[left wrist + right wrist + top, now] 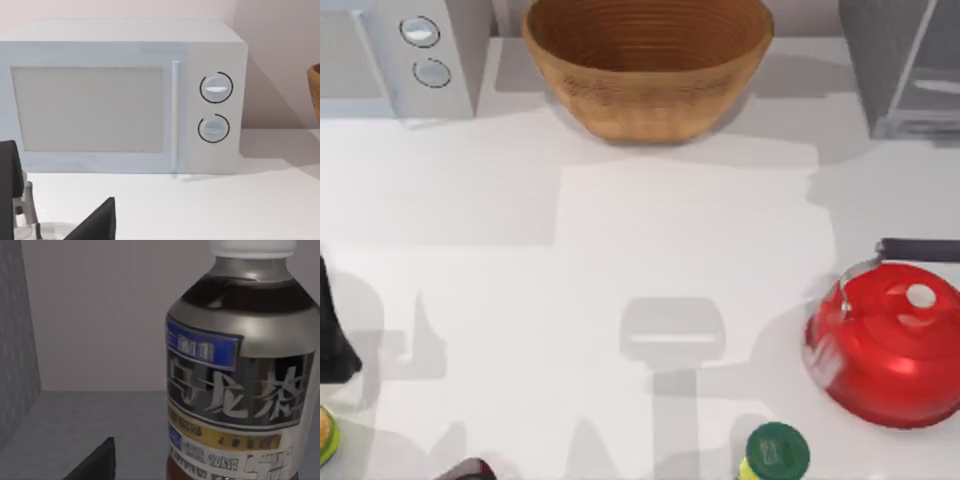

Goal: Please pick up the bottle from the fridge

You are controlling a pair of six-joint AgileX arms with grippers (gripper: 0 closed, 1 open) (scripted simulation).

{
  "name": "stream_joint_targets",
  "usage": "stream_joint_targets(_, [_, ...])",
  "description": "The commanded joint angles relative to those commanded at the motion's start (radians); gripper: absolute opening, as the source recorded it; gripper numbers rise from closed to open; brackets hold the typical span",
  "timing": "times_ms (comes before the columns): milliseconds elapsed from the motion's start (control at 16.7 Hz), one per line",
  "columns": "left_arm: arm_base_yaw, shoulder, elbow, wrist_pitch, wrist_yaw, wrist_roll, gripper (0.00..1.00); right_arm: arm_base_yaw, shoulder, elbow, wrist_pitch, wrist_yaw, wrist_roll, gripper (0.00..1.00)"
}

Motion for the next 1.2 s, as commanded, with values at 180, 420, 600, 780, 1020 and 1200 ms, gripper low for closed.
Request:
stream_joint_targets(180, [0.0, 0.0, 0.0, 0.0, 0.0, 0.0, 1.0, 0.009, 0.047, 0.072, -0.033, 0.007, -0.001, 1.0])
stream_joint_targets(420, [0.0, 0.0, 0.0, 0.0, 0.0, 0.0, 1.0, 0.026, 0.135, 0.245, -0.108, 0.026, -0.001, 1.0])
stream_joint_targets(600, [0.0, 0.0, 0.0, 0.0, 0.0, 0.0, 1.0, 0.033, 0.163, 0.296, -0.137, 0.033, -0.002, 1.0])
stream_joint_targets(780, [0.0, 0.0, 0.0, 0.0, 0.0, 0.0, 1.0, 0.033, 0.163, 0.296, -0.137, 0.033, -0.002, 1.0])
stream_joint_targets(1020, [0.0, 0.0, 0.0, 0.0, 0.0, 0.0, 1.0, 0.033, 0.163, 0.296, -0.137, 0.033, -0.002, 0.7])
stream_joint_targets(1200, [0.0, 0.0, 0.0, 0.0, 0.0, 0.0, 1.0, 0.033, 0.163, 0.296, -0.137, 0.033, -0.002, 0.47])
